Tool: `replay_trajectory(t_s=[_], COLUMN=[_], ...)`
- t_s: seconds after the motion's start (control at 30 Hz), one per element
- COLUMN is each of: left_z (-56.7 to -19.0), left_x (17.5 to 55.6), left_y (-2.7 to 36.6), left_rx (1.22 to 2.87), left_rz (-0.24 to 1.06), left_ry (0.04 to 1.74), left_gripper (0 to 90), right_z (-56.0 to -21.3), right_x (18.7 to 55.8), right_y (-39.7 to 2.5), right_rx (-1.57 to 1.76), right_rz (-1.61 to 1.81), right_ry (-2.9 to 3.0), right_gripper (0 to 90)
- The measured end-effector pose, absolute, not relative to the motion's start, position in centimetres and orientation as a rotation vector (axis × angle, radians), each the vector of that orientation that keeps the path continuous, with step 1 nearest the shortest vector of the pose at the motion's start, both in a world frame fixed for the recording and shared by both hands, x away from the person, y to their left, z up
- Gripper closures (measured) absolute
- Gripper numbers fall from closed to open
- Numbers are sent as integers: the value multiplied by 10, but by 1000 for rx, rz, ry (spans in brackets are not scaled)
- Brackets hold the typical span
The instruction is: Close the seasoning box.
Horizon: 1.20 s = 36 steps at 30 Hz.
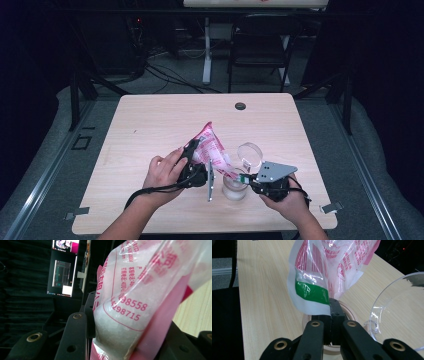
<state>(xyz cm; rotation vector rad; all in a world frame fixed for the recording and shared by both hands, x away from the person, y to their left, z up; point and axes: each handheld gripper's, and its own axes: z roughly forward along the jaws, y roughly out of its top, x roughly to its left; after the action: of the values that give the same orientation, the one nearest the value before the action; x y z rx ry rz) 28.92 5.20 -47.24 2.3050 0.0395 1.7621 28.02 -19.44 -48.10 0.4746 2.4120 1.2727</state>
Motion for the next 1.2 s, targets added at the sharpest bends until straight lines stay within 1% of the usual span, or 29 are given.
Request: replay_trajectory(t_s=[1.2], left_z=[-471], left_x=[289], left_y=[49], left_rx=[2290], left_rz=[1771], left_ry=[30], left_gripper=[645], right_z=[-482], right_x=[281], right_y=[-195], right_rx=[478], right_rz=[1264], right_ry=[2413], right_gripper=[900])
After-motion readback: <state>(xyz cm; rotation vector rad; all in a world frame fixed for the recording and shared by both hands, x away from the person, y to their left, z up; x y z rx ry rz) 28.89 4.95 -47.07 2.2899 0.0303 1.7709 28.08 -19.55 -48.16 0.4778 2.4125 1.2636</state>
